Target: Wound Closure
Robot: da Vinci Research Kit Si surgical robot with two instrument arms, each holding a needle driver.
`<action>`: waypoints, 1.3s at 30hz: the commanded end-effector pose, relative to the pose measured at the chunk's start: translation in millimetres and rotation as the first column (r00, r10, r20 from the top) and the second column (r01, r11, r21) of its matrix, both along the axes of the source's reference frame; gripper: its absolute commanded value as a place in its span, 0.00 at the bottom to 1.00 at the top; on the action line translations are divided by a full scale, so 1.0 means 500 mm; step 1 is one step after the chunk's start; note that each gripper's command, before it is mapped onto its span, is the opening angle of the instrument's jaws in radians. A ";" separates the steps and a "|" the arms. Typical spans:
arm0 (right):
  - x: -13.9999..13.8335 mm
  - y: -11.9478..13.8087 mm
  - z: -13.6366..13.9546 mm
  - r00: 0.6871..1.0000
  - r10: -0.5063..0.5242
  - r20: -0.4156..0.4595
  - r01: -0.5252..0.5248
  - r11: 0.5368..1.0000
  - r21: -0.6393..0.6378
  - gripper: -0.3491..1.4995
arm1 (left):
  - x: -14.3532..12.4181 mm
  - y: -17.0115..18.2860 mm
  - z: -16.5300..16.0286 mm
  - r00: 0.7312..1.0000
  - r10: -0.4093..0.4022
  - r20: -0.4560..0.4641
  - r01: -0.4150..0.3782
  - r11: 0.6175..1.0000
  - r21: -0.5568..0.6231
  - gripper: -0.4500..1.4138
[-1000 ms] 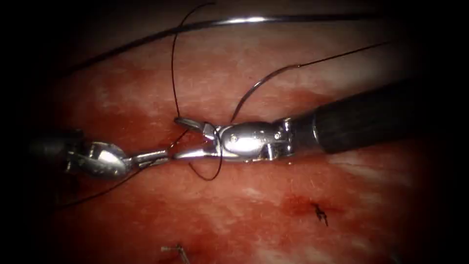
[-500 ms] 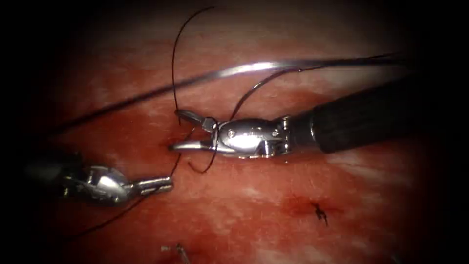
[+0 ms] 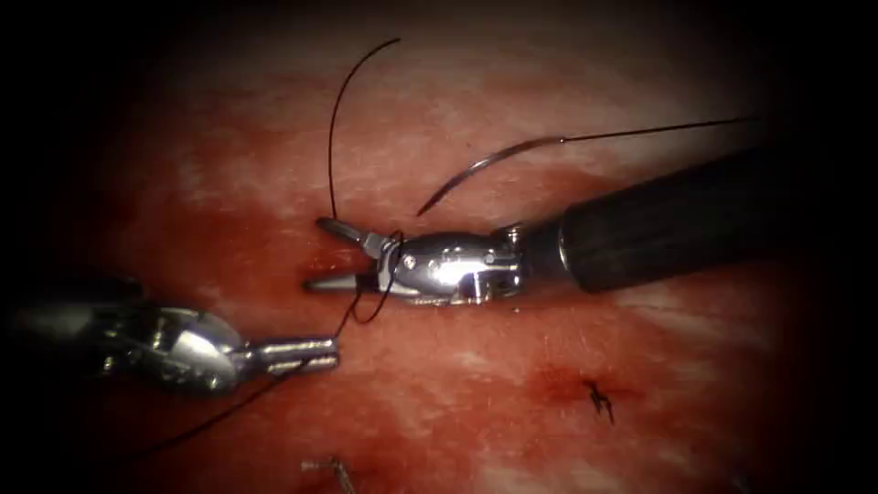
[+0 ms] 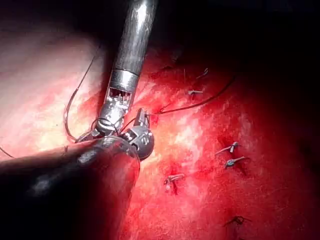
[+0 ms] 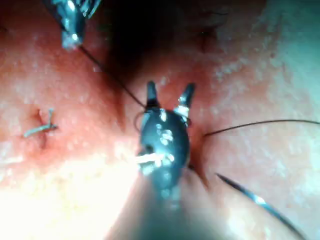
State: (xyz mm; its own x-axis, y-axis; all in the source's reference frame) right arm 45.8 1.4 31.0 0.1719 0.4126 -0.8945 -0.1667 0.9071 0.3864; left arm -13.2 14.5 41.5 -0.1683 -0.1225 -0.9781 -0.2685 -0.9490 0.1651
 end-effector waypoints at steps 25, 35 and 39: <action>0.0025 -0.0049 -0.0007 0.994 -0.095 -0.051 0.096 0.995 0.012 0.65 | -0.0010 0.0201 0.0216 0.996 0.087 -0.034 -0.086 0.996 0.028 0.00; 0.0015 -0.0042 -0.0016 0.989 -0.082 -0.123 0.084 0.996 0.008 0.64 | 0.0000 0.0205 0.0301 0.992 0.110 -0.053 -0.109 0.994 0.028 0.00; 0.0005 -0.0030 -0.0024 0.984 -0.058 -0.170 0.060 0.998 0.007 0.62 | 0.0004 0.0193 0.0324 0.992 0.112 -0.050 -0.110 0.993 0.041 0.00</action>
State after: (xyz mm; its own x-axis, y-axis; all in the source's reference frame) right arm 45.5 0.4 29.1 0.0289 0.4172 -0.9084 -0.0440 0.9084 0.4158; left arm -12.3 24.3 57.6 -0.2066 -0.1072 -0.9725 -0.1530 -0.9782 0.1403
